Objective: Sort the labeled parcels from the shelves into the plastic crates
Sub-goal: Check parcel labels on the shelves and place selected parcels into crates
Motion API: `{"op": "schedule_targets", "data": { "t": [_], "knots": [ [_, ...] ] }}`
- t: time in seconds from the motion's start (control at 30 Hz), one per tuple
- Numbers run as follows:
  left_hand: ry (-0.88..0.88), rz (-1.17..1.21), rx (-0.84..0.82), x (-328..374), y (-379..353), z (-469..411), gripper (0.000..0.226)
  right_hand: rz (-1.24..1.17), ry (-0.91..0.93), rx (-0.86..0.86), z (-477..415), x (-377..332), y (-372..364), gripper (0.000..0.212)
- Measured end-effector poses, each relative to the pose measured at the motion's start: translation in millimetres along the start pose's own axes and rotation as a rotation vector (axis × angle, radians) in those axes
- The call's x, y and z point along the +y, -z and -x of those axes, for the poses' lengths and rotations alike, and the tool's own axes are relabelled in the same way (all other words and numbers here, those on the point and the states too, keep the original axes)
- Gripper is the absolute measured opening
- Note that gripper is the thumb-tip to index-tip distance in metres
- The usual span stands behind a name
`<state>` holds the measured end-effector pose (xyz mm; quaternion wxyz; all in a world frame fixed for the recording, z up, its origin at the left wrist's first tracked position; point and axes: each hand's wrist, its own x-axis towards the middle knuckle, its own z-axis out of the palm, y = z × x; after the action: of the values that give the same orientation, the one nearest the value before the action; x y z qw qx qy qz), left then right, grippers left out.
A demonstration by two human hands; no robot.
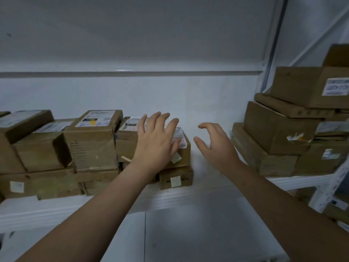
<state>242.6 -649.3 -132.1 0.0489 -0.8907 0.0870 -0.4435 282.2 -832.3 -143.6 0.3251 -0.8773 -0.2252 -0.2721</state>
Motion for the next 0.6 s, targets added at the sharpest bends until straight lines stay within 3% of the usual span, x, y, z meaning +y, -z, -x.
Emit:
{"op": "schedule_targets", "data": {
  "t": [0.27, 0.6],
  "knots": [
    [-0.118, 0.244, 0.089, 98, 1, -65, 0.047, 0.117, 0.022, 0.241, 10, 30, 113, 0.026],
    [-0.207, 0.467, 0.077, 227, 6, -124, 0.051, 0.230, -0.153, 0.419, 26, 116, 230, 0.027]
  ]
}}
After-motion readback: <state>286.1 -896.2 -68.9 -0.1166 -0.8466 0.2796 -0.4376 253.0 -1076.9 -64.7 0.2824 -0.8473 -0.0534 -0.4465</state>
